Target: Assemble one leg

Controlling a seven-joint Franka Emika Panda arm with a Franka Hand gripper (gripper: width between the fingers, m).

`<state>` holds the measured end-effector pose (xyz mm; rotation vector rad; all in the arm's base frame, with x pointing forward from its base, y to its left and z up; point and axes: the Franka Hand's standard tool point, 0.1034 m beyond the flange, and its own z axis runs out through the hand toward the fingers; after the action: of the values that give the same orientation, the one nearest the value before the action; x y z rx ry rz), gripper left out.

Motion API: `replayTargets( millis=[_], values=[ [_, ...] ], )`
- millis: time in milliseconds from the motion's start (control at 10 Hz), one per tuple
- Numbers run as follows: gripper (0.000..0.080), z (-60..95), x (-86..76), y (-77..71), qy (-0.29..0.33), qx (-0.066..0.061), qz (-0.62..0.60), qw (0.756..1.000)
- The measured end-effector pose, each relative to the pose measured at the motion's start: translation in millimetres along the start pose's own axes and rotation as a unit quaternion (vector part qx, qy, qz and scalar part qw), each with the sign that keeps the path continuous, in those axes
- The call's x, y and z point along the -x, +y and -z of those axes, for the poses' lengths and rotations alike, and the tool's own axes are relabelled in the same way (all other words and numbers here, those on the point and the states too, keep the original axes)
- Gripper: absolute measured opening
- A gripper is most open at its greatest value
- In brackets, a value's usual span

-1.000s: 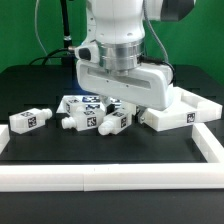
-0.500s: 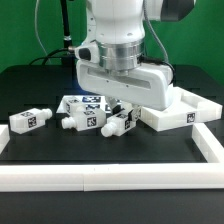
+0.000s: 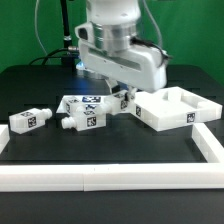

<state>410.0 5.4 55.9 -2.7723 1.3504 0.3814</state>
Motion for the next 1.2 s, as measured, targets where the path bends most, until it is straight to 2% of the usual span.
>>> replayTargets(
  millis=[100,200,600,800,900,1000,1100,1200],
  values=[
    [0.0282,1.1,6.0,7.0,-0.004,-0.001,-0.009,1.000],
    [0.0282,5.9,8.0,3.6,-0.004,-0.010,-0.027,1.000],
    [0.0284,2.2,7.7,5.6,-0.005,-0.006,-0.023,1.000],
    [0.0284,3.4,7.2,21.3,-0.013,0.004,-0.113,0.994],
    [0.0284,-1.4,12.0,23.9,-0.014,0.012,-0.182,0.983],
    [0.0284,-3.0,9.3,16.9,0.001,-0.019,-0.223,0.975],
    [0.0284,-6.8,9.5,17.7,0.020,-0.054,-0.257,0.965],
    [0.0284,-9.6,17.1,20.3,0.002,-0.036,-0.240,0.970]
  ],
)
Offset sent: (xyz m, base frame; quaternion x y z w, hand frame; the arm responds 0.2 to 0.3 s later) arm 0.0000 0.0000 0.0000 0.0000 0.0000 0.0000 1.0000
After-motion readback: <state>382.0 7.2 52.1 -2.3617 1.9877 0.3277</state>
